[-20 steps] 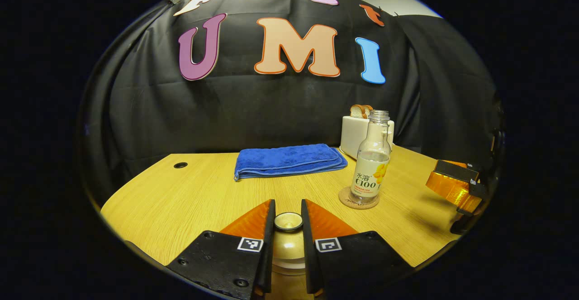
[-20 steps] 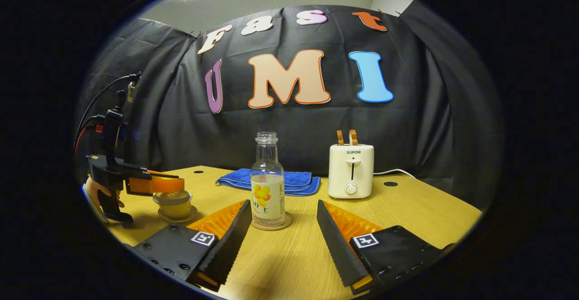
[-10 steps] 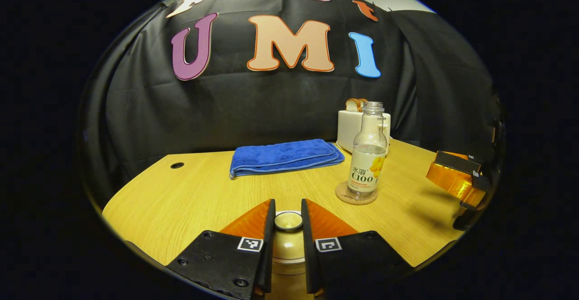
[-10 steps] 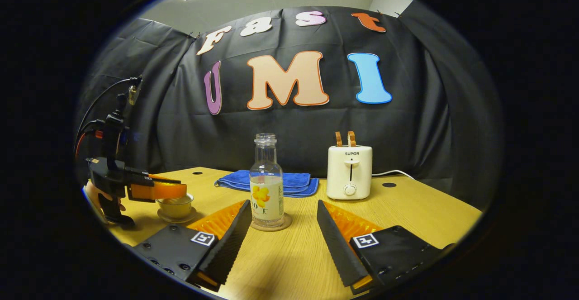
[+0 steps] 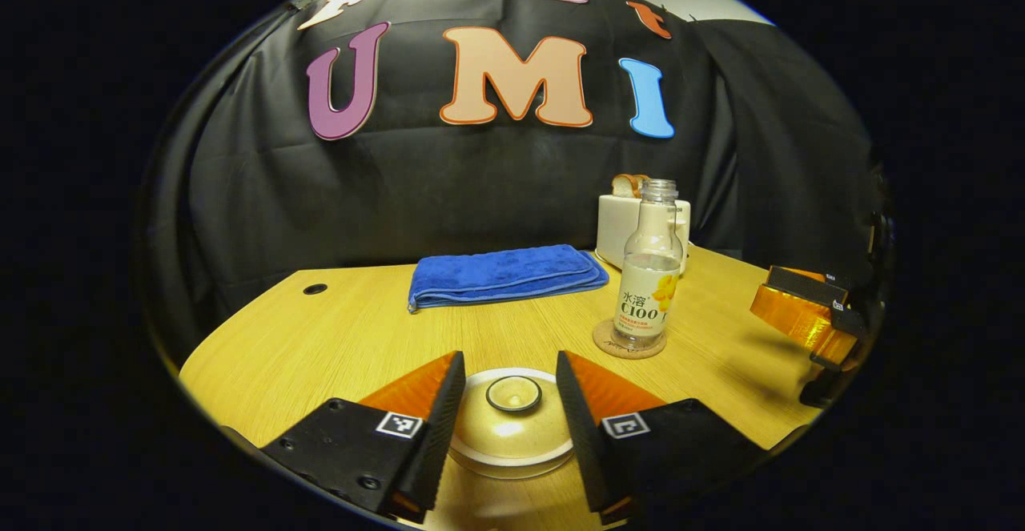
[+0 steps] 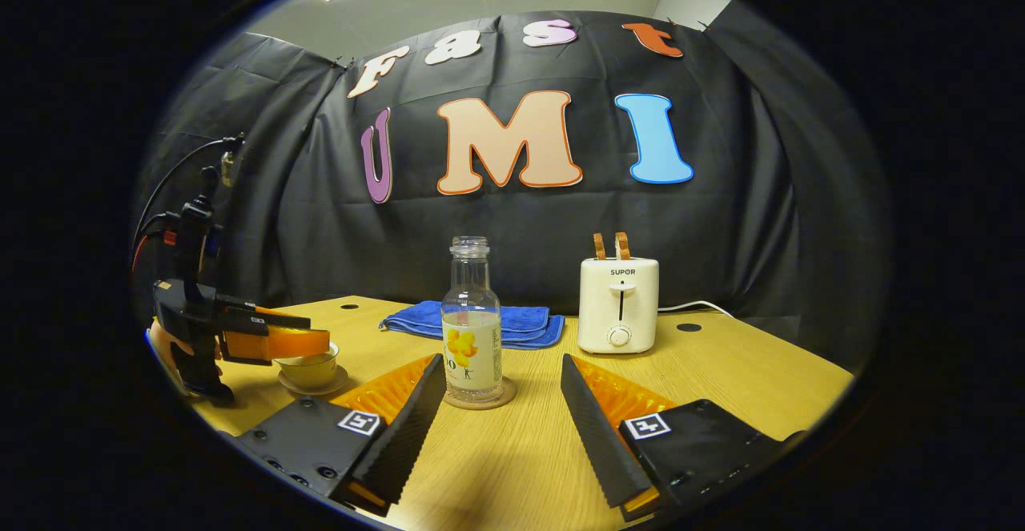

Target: Open the teacup lid with one hand, grasp the water bottle and pour water into the teacup with the other hand; after pouring, place the water bottle on the coaster and then close the teacup lid.

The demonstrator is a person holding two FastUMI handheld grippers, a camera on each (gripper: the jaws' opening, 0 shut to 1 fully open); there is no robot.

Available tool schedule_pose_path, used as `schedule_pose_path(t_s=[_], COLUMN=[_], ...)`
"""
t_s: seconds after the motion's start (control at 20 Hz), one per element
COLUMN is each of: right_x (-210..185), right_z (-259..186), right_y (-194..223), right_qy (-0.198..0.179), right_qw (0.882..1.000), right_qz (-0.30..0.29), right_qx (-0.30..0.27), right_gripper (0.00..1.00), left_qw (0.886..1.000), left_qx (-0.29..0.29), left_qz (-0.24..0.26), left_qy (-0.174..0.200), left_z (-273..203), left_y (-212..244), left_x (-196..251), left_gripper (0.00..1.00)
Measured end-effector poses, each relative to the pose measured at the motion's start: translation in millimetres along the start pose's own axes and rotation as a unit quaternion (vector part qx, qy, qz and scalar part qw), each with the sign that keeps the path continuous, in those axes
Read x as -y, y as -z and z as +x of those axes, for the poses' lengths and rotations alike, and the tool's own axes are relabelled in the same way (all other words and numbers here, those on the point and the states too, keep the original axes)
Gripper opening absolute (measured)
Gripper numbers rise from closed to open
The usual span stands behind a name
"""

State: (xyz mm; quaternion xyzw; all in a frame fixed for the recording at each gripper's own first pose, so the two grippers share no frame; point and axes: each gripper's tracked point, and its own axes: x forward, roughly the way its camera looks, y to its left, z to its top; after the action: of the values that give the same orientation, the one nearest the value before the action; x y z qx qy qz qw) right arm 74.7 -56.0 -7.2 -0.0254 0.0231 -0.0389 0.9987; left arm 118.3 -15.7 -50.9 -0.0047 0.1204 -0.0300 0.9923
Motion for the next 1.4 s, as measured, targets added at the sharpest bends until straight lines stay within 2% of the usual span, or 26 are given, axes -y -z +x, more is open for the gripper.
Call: schedule_pose_path(t_s=[0.05, 0.15, 0.2, 0.4, 0.5, 0.55, 0.7, 0.8, 0.85, 1.2, 1.25, 1.3, 1.4], right_x=[0.7, 0.3, 0.9, 1.0, 1.5, 1.0, 2.1, 2.0, 1.4, 2.9, 3.0, 3.7, 3.7], right_z=[1.1, 1.8, 2.1, 2.1, 1.4, 0.6, 0.2, 0.1, -0.7, 1.1, 0.5, 0.4, 0.7], right_y=[0.5, -0.5, 0.0, -0.3, -0.3, -0.5, -1.1, -1.6, -1.6, -2.3, -2.5, -3.0, -2.9], right_qy=[0.000, 0.000, 0.000, 0.002, 0.003, 0.003, 0.004, 0.005, 0.006, 0.007, 0.008, 0.008, 0.008], right_qw=[1.000, 1.000, 1.000, 1.000, 1.000, 1.000, 1.000, 1.000, 1.000, 1.000, 1.000, 1.000, 1.000], right_qz=[0.000, 0.000, 0.000, 0.000, 0.000, 0.000, 0.000, 0.000, 0.000, -0.001, 0.000, 0.000, 0.000], right_qx=[0.000, 0.000, 0.000, 0.000, 0.000, 0.000, 0.001, 0.000, 0.000, 0.000, 0.000, 0.000, 0.000], right_gripper=[0.94, 0.94, 0.94, 0.94, 0.86, 1.00, 0.86, 0.86, 0.94, 0.94, 0.94, 0.94, 0.94], left_qw=[1.000, 1.000, 0.999, 0.998, 0.998, 0.997, 0.995, 0.994, 0.994, 0.993, 0.993, 0.993, 0.992], left_qx=[0.010, 0.024, 0.028, 0.048, 0.054, 0.061, 0.080, 0.087, 0.088, 0.085, 0.085, 0.086, 0.085], left_qz=[-0.003, -0.004, -0.006, -0.019, -0.015, -0.015, -0.018, -0.017, -0.017, -0.024, -0.025, -0.027, -0.027], left_qy=[-0.004, -0.012, -0.016, -0.026, -0.040, -0.043, -0.053, -0.061, -0.065, -0.081, -0.082, -0.083, -0.085], left_z=[-2.3, -7.8, -10.9, -25.5, -31.8, -36.0, -47.4, -53.8, -56.2, -65.6, -65.7, -65.9, -66.2], left_y=[-3.1, -8.2, -7.8, -9.8, -9.0, -11.0, -16.6, -16.9, -15.2, -5.3, -4.2, -3.4, -1.3], left_x=[-2.1, -7.6, -10.6, -20.7, -29.8, -32.5, -40.4, -45.7, -48.6, -60.3, -61.8, -62.0, -63.9], left_gripper=[0.75, 0.86, 0.87, 0.88, 0.92, 0.92, 0.91, 0.91, 0.91, 0.91, 0.88, 0.91, 0.91])
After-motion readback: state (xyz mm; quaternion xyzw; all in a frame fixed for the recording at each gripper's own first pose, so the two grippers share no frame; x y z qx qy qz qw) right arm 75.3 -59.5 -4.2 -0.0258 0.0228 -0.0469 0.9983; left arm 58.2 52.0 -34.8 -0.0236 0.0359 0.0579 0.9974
